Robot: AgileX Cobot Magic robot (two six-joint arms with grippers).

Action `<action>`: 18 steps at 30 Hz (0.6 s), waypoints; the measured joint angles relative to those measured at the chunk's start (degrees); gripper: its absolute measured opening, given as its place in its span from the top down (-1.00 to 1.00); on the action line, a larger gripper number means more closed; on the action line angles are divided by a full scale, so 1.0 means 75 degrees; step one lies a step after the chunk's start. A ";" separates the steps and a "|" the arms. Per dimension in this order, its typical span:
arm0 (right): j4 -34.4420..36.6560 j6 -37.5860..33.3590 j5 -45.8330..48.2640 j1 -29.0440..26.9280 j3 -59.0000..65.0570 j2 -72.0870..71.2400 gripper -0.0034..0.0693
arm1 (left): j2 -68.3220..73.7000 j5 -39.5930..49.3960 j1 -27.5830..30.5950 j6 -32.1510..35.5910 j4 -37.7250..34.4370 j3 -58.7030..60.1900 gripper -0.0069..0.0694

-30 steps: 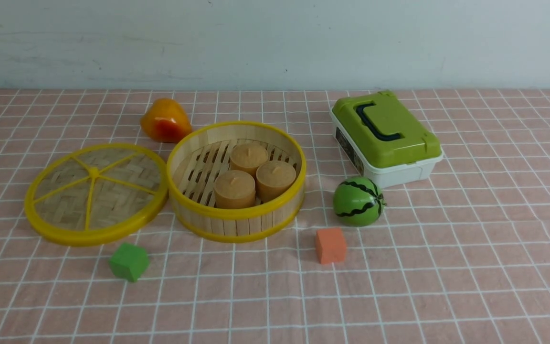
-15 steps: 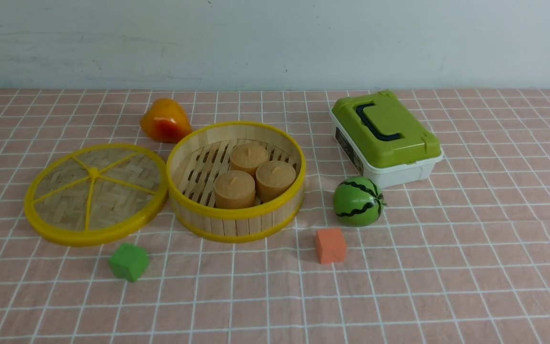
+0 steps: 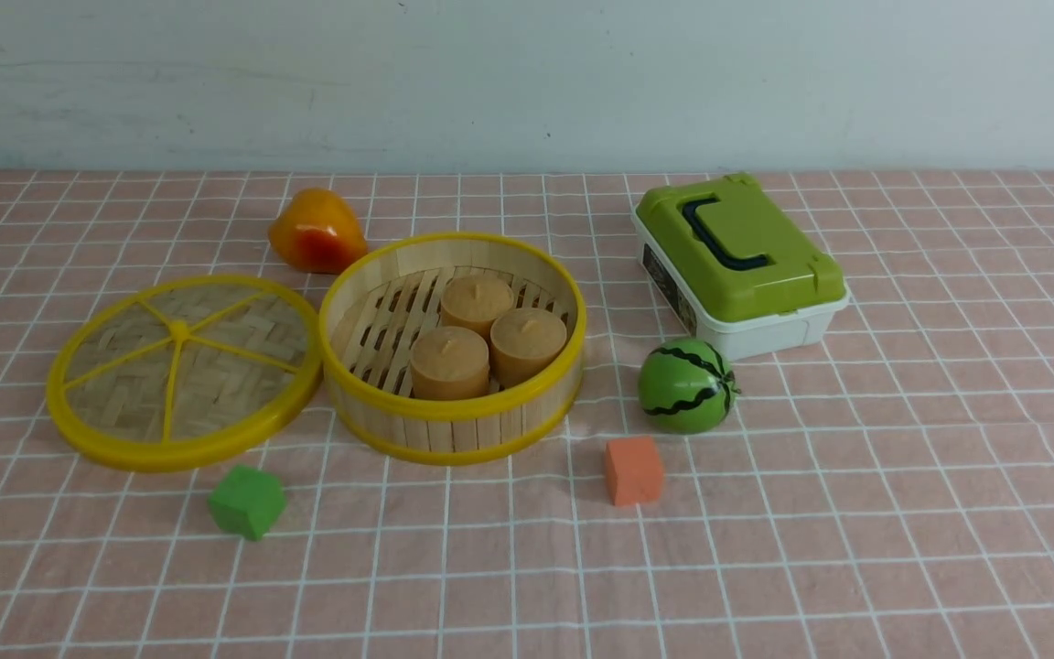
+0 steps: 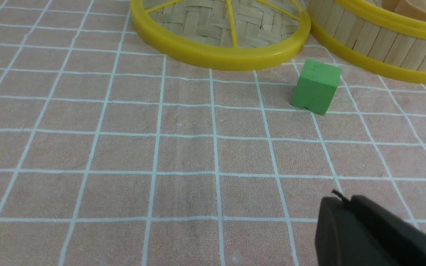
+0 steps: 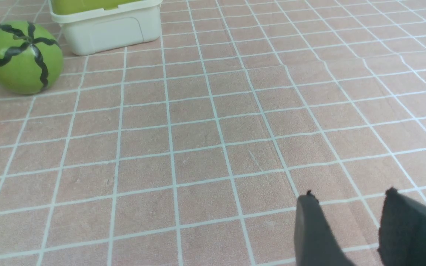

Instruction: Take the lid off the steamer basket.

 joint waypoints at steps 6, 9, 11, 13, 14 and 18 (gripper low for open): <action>0.0000 0.0000 0.0000 0.0000 0.0000 0.0000 0.24 | 0.0000 0.0000 0.0000 0.0016 0.0000 0.0000 0.76; 0.0000 0.0000 0.0000 0.0000 0.0000 0.0000 0.24 | 0.0000 0.0000 0.0000 0.0016 0.0000 0.0000 0.75; 0.0000 0.0000 0.0000 0.0000 0.0000 0.0000 0.24 | 0.0000 0.0000 0.0000 0.0016 0.0000 0.0000 0.74; 0.0000 0.0000 0.0000 0.0000 0.0000 0.0000 0.24 | 0.0000 0.0000 0.0000 0.0016 0.0000 0.0000 0.74; 0.0000 0.0000 0.0000 0.0000 0.0000 0.0000 0.24 | 0.0000 0.0000 0.0000 0.0016 0.0000 0.0000 0.74; 0.0000 0.0000 0.0000 0.0000 0.0000 0.0000 0.24 | 0.0000 0.0000 0.0000 0.0016 0.0000 0.0000 0.72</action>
